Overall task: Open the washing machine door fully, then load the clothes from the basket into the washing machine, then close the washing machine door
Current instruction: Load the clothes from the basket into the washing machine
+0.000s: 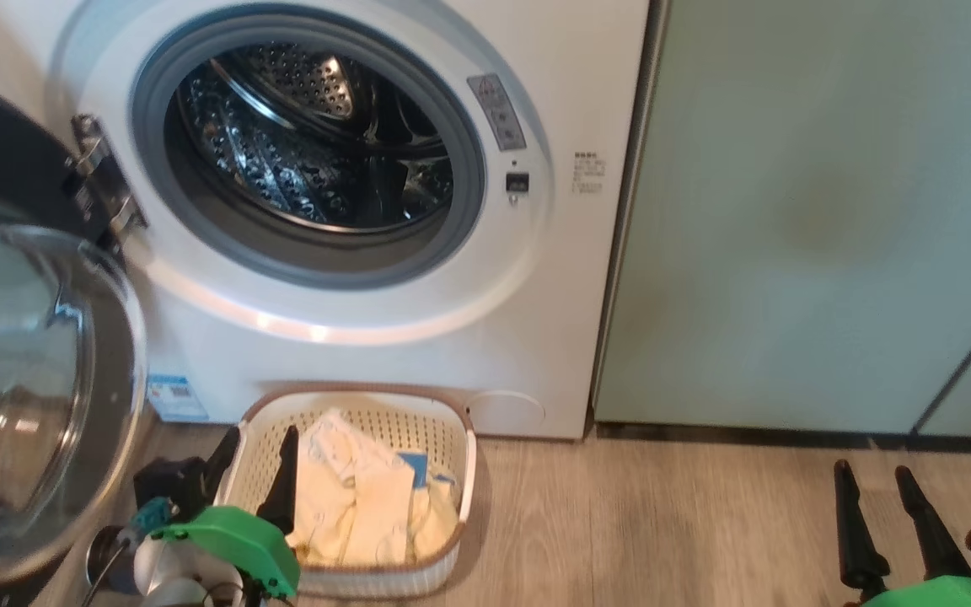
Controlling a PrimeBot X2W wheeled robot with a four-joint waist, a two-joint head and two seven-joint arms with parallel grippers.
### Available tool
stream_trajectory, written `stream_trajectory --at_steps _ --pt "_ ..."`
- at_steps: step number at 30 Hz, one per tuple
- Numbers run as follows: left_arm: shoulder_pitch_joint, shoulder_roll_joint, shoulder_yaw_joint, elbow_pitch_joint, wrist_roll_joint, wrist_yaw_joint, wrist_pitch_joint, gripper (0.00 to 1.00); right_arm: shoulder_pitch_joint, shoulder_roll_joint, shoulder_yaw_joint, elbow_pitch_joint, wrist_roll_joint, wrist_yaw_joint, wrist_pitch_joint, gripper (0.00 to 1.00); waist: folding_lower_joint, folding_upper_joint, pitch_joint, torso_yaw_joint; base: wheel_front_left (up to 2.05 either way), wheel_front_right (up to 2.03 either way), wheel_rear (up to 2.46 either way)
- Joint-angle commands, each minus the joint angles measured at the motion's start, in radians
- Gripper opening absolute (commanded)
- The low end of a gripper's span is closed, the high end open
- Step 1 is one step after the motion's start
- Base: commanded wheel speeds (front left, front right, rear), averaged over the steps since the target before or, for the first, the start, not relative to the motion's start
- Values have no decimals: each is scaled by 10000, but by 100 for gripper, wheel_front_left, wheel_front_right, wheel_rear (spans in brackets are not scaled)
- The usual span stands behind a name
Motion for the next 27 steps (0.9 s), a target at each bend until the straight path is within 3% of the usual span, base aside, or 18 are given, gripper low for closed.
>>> stream_trajectory --at_steps 1,11,27 --pt "-458 290 311 -318 -77 -7 -63 100 -217 -58 198 -295 -5 -27 -95 100 0 -1 2 -4 201 -201 0" --pt "-457 268 223 -346 55 -8 -63 100 -216 -56 181 -328 -27 -27 -95 100 0 -1 44 24 127 -124 -3" --pt "-414 222 312 125 192 -5 -63 100 -271 -53 264 -293 7 -27 -95 100 0 -1 87 -46 8 -8 0"
